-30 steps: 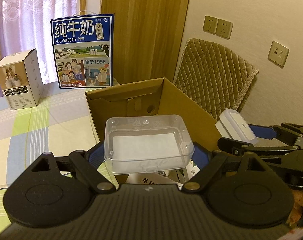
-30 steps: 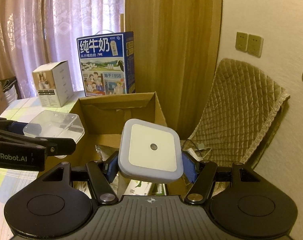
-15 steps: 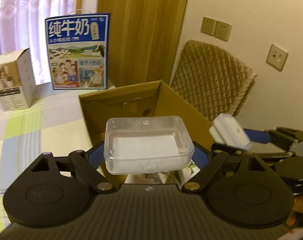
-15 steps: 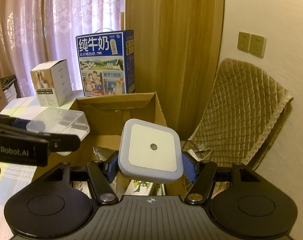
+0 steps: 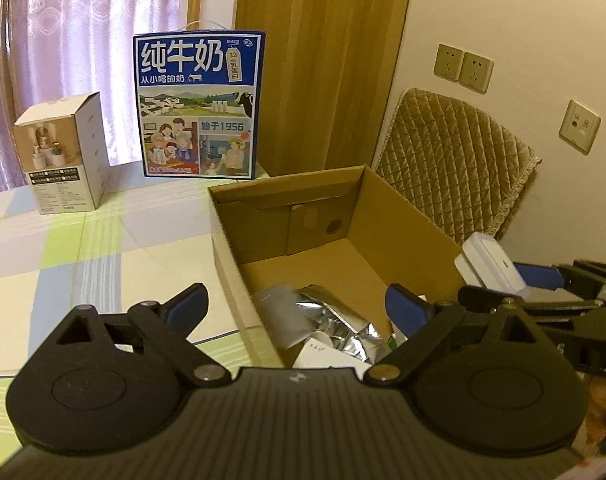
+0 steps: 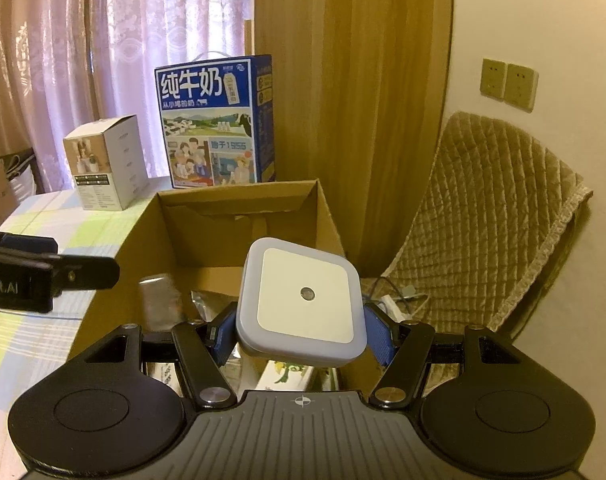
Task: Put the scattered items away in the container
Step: 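Open the left tool to drop the clear plastic box into the cardboard box, then open the right tool to drop the night-light into the cardboard box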
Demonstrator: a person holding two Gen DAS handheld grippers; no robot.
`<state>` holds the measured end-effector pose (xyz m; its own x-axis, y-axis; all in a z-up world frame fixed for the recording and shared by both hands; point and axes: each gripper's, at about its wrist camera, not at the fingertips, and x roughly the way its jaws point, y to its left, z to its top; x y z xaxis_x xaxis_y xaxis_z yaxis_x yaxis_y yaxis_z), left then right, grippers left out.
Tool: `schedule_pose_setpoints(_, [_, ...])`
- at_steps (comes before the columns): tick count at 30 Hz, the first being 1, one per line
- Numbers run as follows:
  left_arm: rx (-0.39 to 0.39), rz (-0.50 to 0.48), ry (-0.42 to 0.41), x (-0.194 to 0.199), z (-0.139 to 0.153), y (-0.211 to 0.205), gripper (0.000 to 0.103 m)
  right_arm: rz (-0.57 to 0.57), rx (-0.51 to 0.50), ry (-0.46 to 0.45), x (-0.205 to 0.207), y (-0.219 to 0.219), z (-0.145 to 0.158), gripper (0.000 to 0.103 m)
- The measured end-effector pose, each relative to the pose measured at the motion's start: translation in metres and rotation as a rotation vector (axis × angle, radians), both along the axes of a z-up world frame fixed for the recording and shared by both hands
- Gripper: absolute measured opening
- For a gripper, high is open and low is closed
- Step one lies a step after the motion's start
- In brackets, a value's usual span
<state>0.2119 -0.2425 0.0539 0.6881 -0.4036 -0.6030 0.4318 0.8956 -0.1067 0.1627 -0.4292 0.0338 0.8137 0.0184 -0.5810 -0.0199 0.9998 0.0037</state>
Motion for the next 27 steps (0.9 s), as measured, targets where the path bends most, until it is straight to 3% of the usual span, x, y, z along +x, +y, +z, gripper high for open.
schedule_pose_setpoints(22, [-0.012, 0.029, 0.004, -0.002, 0.002, 0.026, 0.093, 0.054, 0.009, 0.018, 0.037, 0.024, 0.002, 0.062])
schedule_pose_setpoints(27, [-0.014, 0.04, 0.007, -0.004, 0.001, 0.033, 0.093, 0.054, 0.003, -0.005, 0.044, 0.027, 0.006, 0.07])
